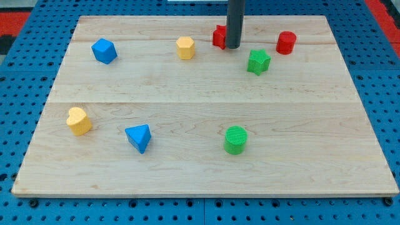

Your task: Keep the red star on the top of the blue cube

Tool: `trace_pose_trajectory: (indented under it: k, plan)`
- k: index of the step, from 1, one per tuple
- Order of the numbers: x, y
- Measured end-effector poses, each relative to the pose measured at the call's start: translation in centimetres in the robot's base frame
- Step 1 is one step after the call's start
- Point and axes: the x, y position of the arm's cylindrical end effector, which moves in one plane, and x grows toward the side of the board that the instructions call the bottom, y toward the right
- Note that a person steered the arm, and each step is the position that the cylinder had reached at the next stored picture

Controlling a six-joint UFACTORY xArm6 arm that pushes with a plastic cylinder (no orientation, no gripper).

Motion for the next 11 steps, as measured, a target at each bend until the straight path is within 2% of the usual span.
trace_pose_trajectory:
  k: [3, 6, 7, 9, 11]
  plan:
    - [-3.4, 2.1]
    - [-1.6, -16.9]
    - [-2.7, -18.1]
    - [-7.6, -14.4]
    - [-7.5, -19.3]
